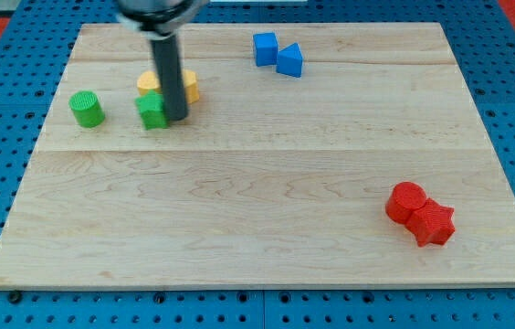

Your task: Move the yellow heart along with yellow hexagon right a bit

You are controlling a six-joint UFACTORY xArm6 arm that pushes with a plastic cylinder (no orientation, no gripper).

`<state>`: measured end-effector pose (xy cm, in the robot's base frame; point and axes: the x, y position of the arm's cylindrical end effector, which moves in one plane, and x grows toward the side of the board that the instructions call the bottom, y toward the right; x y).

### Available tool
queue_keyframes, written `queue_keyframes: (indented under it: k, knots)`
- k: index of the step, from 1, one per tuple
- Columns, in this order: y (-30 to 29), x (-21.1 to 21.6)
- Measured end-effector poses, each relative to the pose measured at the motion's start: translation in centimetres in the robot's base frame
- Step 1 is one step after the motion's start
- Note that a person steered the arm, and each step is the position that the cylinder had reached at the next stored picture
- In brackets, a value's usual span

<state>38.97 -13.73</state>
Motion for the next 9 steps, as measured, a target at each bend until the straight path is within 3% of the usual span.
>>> queue_keyframes:
  k: [1,9]
  knots:
    - [-4.8,0.2]
    - [-1.9,-2.6]
